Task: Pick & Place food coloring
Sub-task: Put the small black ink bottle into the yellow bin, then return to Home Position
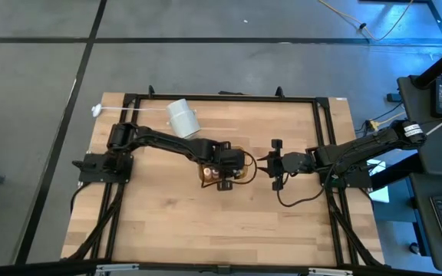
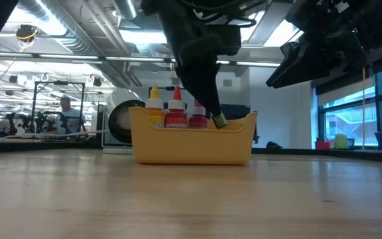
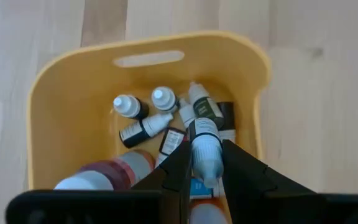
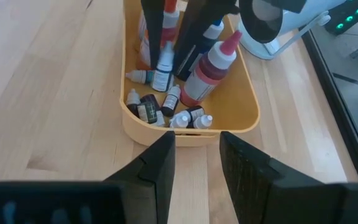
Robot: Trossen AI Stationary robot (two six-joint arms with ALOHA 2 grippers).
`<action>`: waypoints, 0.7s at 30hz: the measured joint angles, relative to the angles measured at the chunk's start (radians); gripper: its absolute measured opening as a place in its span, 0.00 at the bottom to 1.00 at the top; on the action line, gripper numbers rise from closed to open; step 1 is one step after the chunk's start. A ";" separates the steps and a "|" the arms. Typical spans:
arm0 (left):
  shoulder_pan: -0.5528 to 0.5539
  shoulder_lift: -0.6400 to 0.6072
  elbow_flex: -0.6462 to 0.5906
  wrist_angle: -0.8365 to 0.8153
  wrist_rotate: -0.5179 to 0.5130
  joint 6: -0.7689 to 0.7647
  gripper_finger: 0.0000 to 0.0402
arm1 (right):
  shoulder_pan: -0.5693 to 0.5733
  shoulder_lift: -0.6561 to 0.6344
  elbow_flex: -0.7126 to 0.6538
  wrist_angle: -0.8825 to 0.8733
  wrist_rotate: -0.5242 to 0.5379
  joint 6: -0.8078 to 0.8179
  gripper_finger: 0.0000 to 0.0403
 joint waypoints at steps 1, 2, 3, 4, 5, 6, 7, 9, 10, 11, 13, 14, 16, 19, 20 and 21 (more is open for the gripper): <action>0.000 0.002 0.000 -0.002 -0.001 0.000 0.17 | 0.000 0.000 0.000 0.000 -0.001 0.000 0.32; 0.000 0.003 0.000 -0.006 -0.004 0.000 0.18 | 0.000 0.000 0.000 -0.001 -0.001 0.000 0.32; 0.000 0.003 0.000 -0.005 -0.004 0.000 0.19 | 0.000 0.000 0.000 -0.001 -0.004 0.000 0.32; 0.000 0.003 0.000 -0.002 -0.004 -0.001 0.20 | 0.000 0.000 0.000 -0.002 -0.004 0.001 0.32; -0.001 0.003 0.000 -0.002 -0.004 -0.007 0.22 | 0.000 0.000 0.000 -0.003 -0.004 0.000 0.32; -0.003 0.003 0.000 -0.003 -0.003 -0.008 0.23 | 0.000 0.000 0.000 -0.004 -0.003 0.000 0.32; -0.005 0.003 0.000 -0.003 -0.003 -0.008 0.24 | 0.000 0.000 0.000 -0.004 -0.004 0.001 0.32; -0.009 0.003 0.000 0.001 -0.004 -0.008 0.25 | 0.000 0.000 0.000 -0.005 -0.004 0.000 0.32; -0.010 0.003 0.000 0.002 -0.004 -0.008 0.25 | 0.000 0.000 0.000 -0.005 -0.004 0.000 0.32; -0.011 0.003 0.000 -0.001 -0.003 -0.008 0.26 | 0.000 0.000 0.000 -0.005 -0.004 0.000 0.32; -0.014 0.003 0.000 0.001 -0.004 -0.008 0.26 | 0.000 0.000 0.000 -0.005 -0.004 0.000 0.32; -0.014 0.003 0.000 0.001 -0.004 -0.008 0.25 | 0.000 0.000 0.000 -0.005 -0.004 0.000 0.32; -0.014 0.002 0.000 -0.002 -0.004 0.007 0.25 | 0.000 0.000 0.000 -0.005 -0.004 0.001 0.32; -0.014 -0.039 0.000 -0.048 0.001 0.014 0.24 | 0.000 0.000 0.000 -0.005 -0.004 0.001 0.32; -0.014 -0.065 0.000 -0.058 0.000 0.024 0.24 | 0.000 0.000 0.000 -0.006 -0.004 0.001 0.32; -0.017 -0.098 -0.001 -0.076 0.000 0.034 0.24 | 0.000 0.000 0.000 -0.009 -0.004 0.001 0.32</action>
